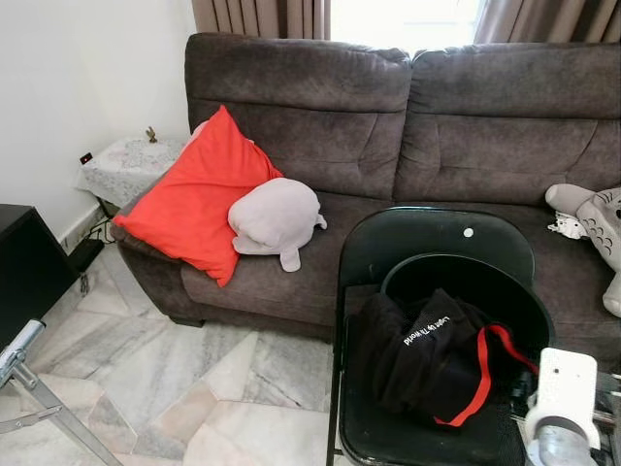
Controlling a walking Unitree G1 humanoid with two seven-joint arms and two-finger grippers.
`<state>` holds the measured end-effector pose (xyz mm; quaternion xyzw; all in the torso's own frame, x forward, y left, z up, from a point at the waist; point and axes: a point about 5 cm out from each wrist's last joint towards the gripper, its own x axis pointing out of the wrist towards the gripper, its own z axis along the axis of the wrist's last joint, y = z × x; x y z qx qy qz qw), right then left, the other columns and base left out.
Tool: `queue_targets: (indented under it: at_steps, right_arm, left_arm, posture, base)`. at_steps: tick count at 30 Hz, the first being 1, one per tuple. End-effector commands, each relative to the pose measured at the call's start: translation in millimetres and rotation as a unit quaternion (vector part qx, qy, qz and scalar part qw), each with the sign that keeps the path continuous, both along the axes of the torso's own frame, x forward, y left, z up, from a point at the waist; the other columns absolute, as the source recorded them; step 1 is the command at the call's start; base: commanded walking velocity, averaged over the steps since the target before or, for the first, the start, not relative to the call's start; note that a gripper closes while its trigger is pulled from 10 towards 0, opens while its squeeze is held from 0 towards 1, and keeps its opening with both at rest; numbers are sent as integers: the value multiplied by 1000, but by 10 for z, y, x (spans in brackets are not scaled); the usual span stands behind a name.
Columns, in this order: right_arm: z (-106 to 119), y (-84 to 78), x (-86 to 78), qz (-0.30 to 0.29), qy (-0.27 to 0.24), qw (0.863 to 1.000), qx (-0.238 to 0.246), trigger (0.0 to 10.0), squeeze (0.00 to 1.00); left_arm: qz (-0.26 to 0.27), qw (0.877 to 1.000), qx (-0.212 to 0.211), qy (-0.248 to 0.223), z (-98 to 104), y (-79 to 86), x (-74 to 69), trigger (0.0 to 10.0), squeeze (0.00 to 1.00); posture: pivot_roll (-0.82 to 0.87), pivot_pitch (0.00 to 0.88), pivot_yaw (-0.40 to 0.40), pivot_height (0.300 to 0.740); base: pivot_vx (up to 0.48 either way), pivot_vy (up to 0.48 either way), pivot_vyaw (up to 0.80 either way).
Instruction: Hang hanger
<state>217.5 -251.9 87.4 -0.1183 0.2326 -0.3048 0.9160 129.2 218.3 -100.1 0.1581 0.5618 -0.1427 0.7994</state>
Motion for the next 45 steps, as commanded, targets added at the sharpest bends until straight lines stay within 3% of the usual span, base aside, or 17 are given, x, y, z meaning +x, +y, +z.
queue_targets:
  at_steps: [1, 12, 23, 32, 45]
  right_arm:
    - [0, 19, -18, -3, -3, 1000, 6, 10000, 0]
    - [-48, 50, -45, -14, 2, 1000, 15, 10000, 0]
    - [-87, -100, -196, -106, 0, 993, 41, 10000, 0]
    - [-80, -74, -150, -99, -5, 994, 44, 10000, 0]
    - [-36, 104, -104, -42, -3, 999, 16, 10000, 0]
  left_arm:
    - [-5, 1000, 7, 11, -6, 38, -41, 10000, 0]
    - [-6, 1000, 8, 10, -5, 44, -40, 10000, 0]
    - [-6, 1000, 8, 11, -5, 43, -41, 10000, 0]
    - [-7, 1000, 8, 10, -4, 44, -38, 10000, 0]
    - [-7, 1000, 7, 10, -3, 42, -35, 10000, 0]
  posture:
    - [-20, 0, 55, 740]
    - [-18, 0, 59, 740]
    - [-18, 0, 58, 740]
    - [-17, 0, 57, 740]
    - [-20, 0, 57, 740]
  base:
    - [0, 0, 0]
    - [0, 0, 0]
    - [0, 0, 0]
    - [0, 0, 0]
    - [0, 0, 0]
